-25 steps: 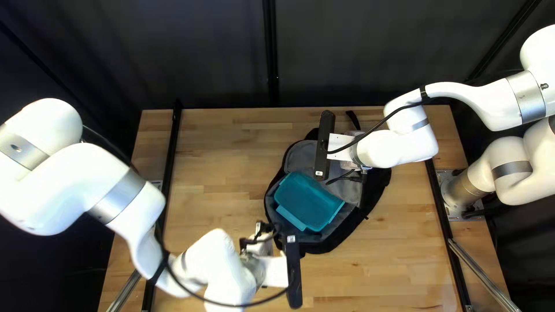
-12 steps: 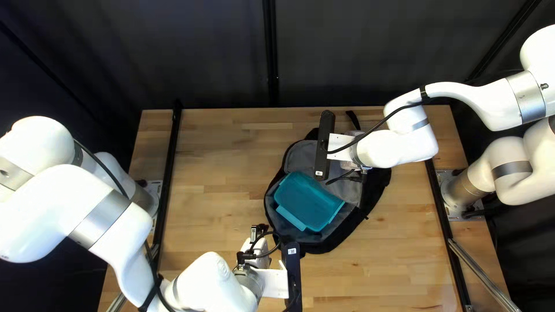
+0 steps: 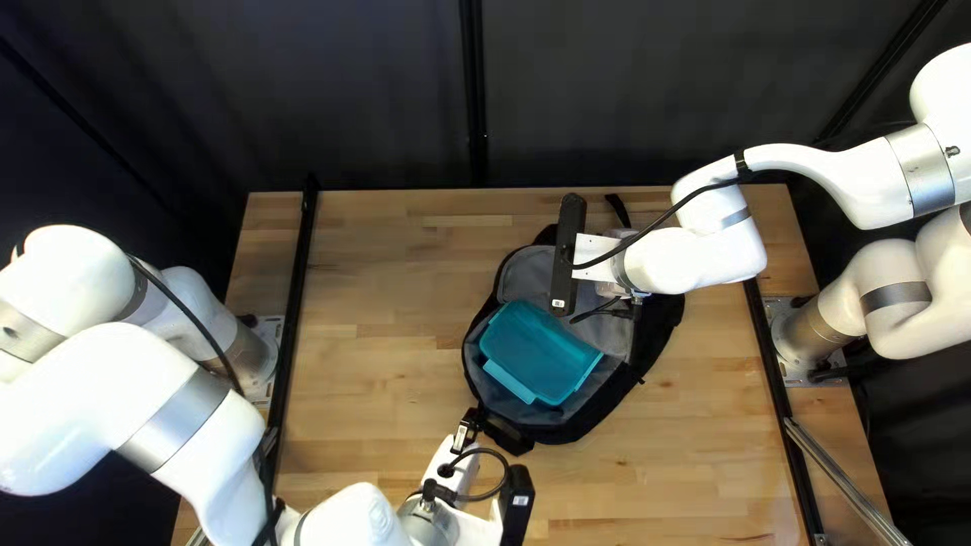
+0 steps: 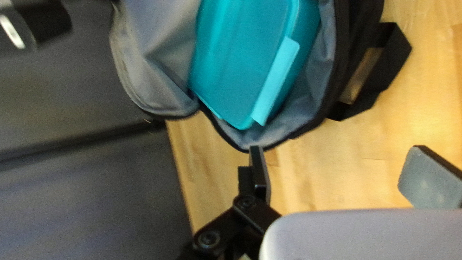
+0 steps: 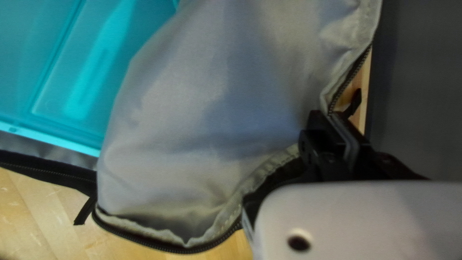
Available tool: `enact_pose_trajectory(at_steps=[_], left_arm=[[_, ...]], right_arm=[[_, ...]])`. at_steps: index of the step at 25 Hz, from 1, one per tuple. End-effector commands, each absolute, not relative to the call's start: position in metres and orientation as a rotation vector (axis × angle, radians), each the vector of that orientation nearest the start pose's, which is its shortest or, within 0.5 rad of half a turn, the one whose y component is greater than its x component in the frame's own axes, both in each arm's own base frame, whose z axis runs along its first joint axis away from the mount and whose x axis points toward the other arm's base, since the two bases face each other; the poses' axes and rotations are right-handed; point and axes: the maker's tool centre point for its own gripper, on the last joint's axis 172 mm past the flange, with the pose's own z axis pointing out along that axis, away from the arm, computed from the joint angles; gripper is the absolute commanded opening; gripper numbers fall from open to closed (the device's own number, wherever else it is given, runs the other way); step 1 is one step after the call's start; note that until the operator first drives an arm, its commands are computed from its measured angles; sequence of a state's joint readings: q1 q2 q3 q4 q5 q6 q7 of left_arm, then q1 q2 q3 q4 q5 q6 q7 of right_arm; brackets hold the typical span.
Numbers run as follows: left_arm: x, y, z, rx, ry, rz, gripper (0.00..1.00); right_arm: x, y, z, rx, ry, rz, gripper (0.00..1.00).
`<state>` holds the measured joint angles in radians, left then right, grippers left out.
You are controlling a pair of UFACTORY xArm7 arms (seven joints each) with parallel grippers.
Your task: Remove a lunch box from a kids backpack
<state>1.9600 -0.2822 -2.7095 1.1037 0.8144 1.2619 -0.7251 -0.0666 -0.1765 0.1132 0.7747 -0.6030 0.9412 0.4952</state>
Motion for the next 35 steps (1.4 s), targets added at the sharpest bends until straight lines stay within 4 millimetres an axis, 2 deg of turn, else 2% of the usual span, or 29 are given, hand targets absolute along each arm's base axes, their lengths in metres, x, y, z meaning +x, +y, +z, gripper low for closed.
enact_pose_trajectory(at_steps=[1, 9, 12, 19, 25, 26, 27, 28, 29, 30, 31, 35], left_arm=[[0.460, -0.141, 0.143, -2.109, 0.544, -0.363, 1.00], [0.501, -0.113, 0.114, -2.030, 0.597, -0.431, 1.00], [0.510, -0.106, 0.104, -2.028, 0.608, -0.455, 1.00], [0.524, -0.095, 0.108, -2.010, 0.621, -0.481, 1.00], [0.519, -0.092, 0.104, -2.011, 0.618, -0.472, 1.00], [0.518, -0.093, 0.104, -2.011, 0.617, -0.470, 0.95], [0.517, -0.093, 0.103, -2.011, 0.615, -0.466, 0.85], [0.516, -0.093, 0.103, -2.011, 0.614, -0.464, 0.83], [0.515, -0.093, 0.103, -2.011, 0.613, -0.462, 0.35], [0.515, -0.094, 0.102, -2.012, 0.613, -0.462, 0.03], [0.515, -0.095, 0.102, -2.012, 0.614, -0.463, 0.00], [0.513, -0.100, 0.107, -2.010, 0.620, -0.467, 0.00]], right_arm=[[0.424, -0.081, 0.187, -3.615, 0.161, -0.259, 0.00], [0.424, -0.081, 0.187, -3.615, 0.161, -0.259, 0.00], [0.424, -0.081, 0.187, -3.615, 0.161, -0.259, 0.00], [0.424, -0.081, 0.187, -3.615, 0.161, -0.259, 0.00], [0.424, -0.081, 0.187, -3.615, 0.161, -0.259, 0.00], [0.424, -0.081, 0.187, -3.615, 0.161, -0.259, 0.00], [0.424, -0.081, 0.187, -3.615, 0.161, -0.259, 0.00], [0.424, -0.081, 0.187, -3.615, 0.161, -0.259, 0.00], [0.424, -0.081, 0.187, -3.615, 0.161, -0.259, 0.00], [0.424, -0.081, 0.187, -3.615, 0.161, -0.259, 0.00], [0.424, -0.081, 0.187, -3.615, 0.161, -0.259, 0.00], [0.424, -0.081, 0.187, -3.615, 0.161, -0.259, 0.00]])
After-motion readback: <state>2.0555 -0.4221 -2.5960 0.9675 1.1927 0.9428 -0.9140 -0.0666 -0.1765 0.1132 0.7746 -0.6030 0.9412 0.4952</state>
